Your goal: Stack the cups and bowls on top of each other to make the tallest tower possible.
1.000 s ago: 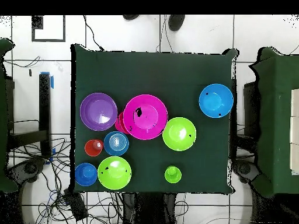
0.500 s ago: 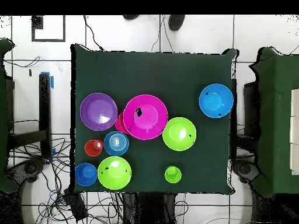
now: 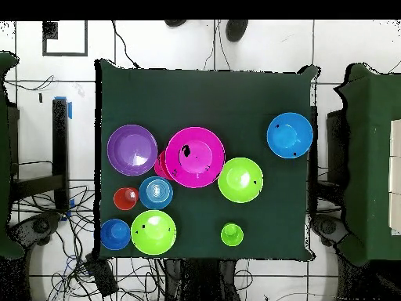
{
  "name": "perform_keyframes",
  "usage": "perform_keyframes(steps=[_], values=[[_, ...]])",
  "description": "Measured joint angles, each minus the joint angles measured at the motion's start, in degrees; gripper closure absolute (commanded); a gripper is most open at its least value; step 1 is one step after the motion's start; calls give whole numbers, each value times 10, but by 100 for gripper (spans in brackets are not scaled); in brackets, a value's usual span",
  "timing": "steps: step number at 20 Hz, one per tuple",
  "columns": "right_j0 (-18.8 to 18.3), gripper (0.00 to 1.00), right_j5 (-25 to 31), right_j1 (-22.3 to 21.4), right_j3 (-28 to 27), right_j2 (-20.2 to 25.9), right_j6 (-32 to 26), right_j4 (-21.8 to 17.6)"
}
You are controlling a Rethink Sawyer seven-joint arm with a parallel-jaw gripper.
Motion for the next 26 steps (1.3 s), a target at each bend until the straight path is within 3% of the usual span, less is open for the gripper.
perform_keyframes(steps=[5, 26], values=[[31, 100, -40, 3, 12, 0, 57, 0], [98, 100, -133, 47, 50, -7, 167, 0]])
